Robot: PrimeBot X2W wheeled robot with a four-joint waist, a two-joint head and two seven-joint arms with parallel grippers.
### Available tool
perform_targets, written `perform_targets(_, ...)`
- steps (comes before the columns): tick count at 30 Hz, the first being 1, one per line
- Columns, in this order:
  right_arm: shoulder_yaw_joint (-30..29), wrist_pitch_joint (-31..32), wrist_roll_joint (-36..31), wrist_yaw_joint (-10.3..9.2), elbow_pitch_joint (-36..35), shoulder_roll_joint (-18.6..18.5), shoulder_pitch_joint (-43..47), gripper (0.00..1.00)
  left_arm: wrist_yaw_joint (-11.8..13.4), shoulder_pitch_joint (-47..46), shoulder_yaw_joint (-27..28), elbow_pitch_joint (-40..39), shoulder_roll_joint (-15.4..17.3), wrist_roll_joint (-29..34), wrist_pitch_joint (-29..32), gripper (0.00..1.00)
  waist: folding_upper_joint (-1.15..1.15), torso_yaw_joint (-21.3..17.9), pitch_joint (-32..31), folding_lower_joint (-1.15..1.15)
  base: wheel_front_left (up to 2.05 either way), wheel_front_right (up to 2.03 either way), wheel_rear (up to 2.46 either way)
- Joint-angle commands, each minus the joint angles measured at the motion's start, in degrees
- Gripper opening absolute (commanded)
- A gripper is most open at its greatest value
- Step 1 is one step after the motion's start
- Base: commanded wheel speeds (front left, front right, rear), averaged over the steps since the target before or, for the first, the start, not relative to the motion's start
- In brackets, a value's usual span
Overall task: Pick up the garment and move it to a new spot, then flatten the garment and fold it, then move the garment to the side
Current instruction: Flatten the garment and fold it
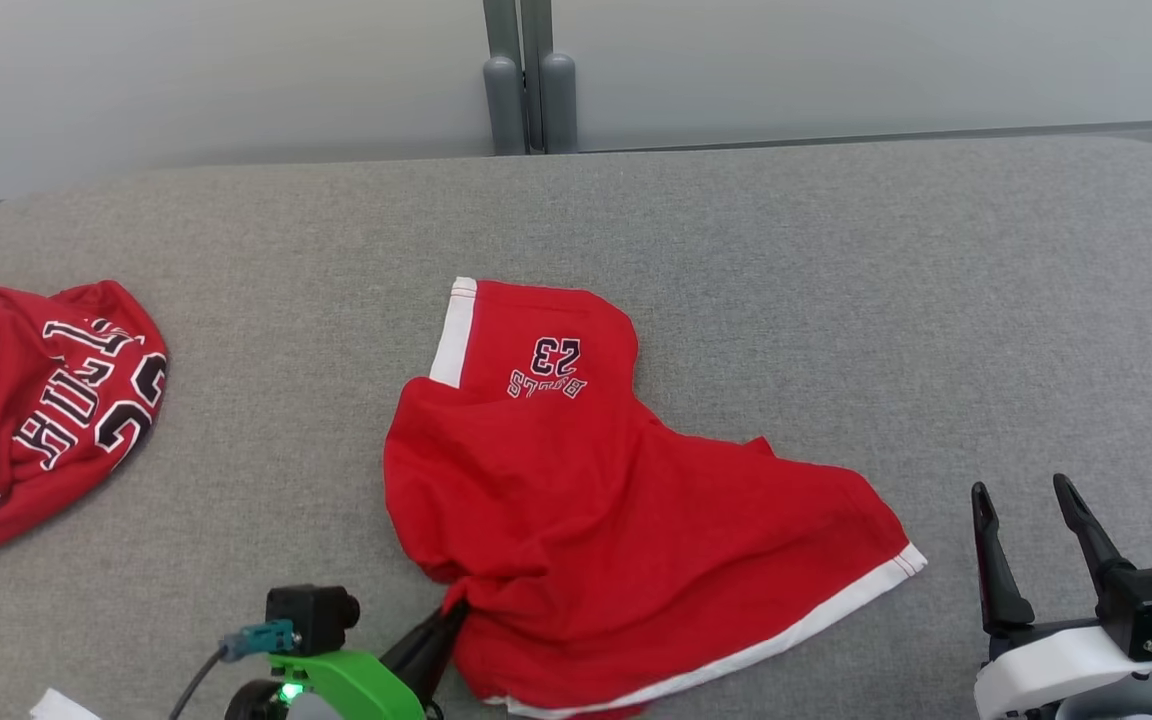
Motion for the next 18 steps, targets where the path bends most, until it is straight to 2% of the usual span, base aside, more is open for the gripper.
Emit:
perform_targets(1, 0.01, -0.18, -0.17, -0.06, -0.05, -0.36, -0.62, 1.0, 0.51, -1.85, 0.79, 1.19, -0.15, 0.22, -0.59, 0.0, 0.0, -0.01, 0.44, 0.0, 0.0, 0.0, 0.0)
perform_targets(6, 0.37, -0.18, -0.28, -0.06, 0.02, -0.53, -1.34, 1.0, 0.45, -5.69, 1.27, 6.68, -1.56, 1.0, -1.07, 0.0, 0.0, -0.3, 1.3, 0.0, 0.0, 0.0, 0.0)
perform_targets(10, 0.62, -0.18, -0.26, -0.06, 0.3, -0.45, -1.64, 1.0, -0.95, -7.05, -0.52, 11.64, -3.28, 2.36, -1.01, 0.0, 0.0, -1.02, 1.33, 0.0, 0.0, 0.0, 0.0)
perform_targets(11, 0.51, -0.18, -0.22, -0.06, 0.35, -0.4, -1.58, 1.0, -1.31, -6.99, -0.78, 12.57, -3.63, 2.56, -1.59, 0.18, 0.0, -1.16, 1.25, 0.0, 0.0, 0.0, 0.0)
perform_targets(12, 0.38, -0.18, -0.2, -0.06, 0.39, -0.33, -1.52, 1.0, -1.4, -6.78, -0.93, 13.35, -3.89, 2.74, -2.05, 0.67, 0.0, -1.27, 1.11, 0.0, 0.0, 0.0, 0.0)
perform_targets(13, 0.3, -0.18, -0.2, -0.06, 0.44, -0.24, -1.22, 1.0, -1.48, -6.22, -1.06, 14.22, -4.3, 2.87, -2.68, 1.0, 0.0, -1.34, 0.8, 0.0, 0.0, 0.0, 0.0)
perform_targets(18, -0.18, -0.18, -0.19, -0.06, 0.47, 0.02, 0.07, 1.0, -0.04, -4.59, 0.21, 15.2, -4.7, 4.23, -9.08, 1.0, 0.0, -1.16, -0.52, 0.0, 0.0, 0.0, 0.0)
